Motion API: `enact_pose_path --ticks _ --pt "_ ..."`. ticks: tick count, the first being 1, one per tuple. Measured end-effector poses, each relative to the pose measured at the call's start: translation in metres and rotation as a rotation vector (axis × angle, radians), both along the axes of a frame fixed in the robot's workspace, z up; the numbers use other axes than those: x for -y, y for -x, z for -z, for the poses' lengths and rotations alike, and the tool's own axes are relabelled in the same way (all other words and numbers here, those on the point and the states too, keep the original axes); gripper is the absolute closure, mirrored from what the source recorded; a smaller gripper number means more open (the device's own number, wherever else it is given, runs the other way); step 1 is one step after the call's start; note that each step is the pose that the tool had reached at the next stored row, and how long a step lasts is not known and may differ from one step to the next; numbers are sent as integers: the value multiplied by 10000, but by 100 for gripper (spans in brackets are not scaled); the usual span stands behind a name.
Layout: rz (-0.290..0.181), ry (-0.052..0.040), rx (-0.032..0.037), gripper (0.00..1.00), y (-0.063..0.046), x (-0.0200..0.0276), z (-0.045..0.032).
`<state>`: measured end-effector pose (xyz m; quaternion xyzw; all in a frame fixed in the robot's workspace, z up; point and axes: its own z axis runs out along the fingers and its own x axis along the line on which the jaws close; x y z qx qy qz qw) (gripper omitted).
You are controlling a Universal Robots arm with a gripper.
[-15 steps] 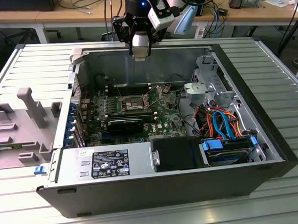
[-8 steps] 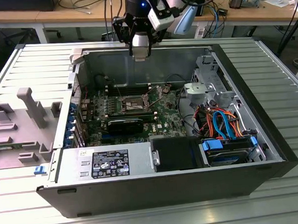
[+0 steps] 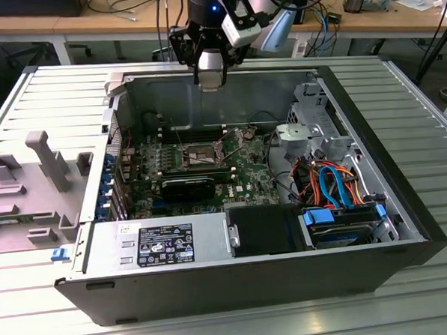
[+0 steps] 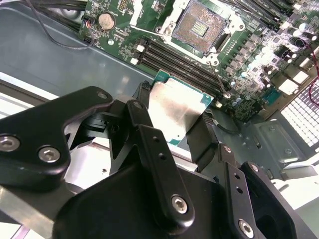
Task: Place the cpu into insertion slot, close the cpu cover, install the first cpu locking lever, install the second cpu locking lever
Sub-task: 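Place the cpu into insertion slot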
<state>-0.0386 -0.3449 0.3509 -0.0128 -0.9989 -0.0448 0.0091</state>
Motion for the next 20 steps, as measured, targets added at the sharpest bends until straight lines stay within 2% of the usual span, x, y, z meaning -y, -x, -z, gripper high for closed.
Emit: enact_pose_path --ticks 20 --pt "0 0 0 46 1 31 44"
